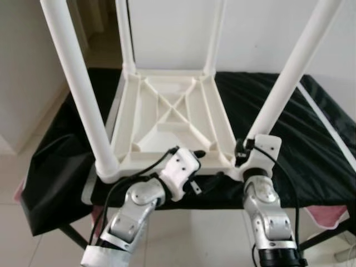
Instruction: Building children table
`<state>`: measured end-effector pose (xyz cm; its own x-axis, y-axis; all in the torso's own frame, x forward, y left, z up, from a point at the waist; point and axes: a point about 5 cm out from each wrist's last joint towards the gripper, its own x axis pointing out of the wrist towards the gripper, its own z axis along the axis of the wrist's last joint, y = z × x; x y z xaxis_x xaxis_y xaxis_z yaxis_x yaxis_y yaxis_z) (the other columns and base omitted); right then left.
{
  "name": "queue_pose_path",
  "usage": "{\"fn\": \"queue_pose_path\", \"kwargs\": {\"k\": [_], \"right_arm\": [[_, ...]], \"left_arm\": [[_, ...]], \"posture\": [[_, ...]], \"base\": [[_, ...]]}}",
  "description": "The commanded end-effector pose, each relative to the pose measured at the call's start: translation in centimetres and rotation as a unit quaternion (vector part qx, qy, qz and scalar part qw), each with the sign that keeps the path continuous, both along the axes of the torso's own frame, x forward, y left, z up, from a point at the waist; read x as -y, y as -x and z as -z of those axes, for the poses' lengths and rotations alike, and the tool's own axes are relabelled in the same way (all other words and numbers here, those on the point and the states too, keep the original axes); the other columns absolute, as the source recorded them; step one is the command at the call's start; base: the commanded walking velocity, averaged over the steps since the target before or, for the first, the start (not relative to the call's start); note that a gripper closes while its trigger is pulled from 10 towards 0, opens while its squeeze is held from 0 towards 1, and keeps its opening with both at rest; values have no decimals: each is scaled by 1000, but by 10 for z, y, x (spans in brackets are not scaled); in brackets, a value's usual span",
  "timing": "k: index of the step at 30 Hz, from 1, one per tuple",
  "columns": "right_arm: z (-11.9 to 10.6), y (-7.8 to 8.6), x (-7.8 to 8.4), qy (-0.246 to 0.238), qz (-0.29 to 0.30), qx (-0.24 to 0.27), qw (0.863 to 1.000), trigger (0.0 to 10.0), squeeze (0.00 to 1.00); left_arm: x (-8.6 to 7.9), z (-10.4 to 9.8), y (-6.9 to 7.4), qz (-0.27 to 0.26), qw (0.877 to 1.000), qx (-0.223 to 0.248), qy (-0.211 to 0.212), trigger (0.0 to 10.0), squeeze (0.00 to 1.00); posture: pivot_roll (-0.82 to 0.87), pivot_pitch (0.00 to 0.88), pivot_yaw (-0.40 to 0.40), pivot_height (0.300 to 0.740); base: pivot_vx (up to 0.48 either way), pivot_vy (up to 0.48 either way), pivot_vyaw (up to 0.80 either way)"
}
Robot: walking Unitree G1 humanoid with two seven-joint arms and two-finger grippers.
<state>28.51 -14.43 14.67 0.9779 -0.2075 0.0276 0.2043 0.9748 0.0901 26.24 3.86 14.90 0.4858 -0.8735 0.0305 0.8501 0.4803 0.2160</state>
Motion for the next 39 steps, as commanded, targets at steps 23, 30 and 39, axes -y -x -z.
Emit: {"fn": "queue_pose_path", "kwargs": {"k": [23,30,39], "right_arm": [[-5,-3,23,86,-270,7,959,10000,0],[-2,-5,25,93,-325,-5,941,10000,0],[11,-8,38,124,-380,-43,916,0,0]], "left_arm": [[-1,-9,-2,-16,1000,0,19,10000,0],[0,-10,-2,-13,1000,0,22,10000,0],[1,-11,-2,-12,1000,0,25,10000,0]], "posture": [[-26,30,-27,740],[-26,29,-28,740],[-18,23,-38,740]], "base": [[0,0,0],[0,0,0],[0,0,0]]}}
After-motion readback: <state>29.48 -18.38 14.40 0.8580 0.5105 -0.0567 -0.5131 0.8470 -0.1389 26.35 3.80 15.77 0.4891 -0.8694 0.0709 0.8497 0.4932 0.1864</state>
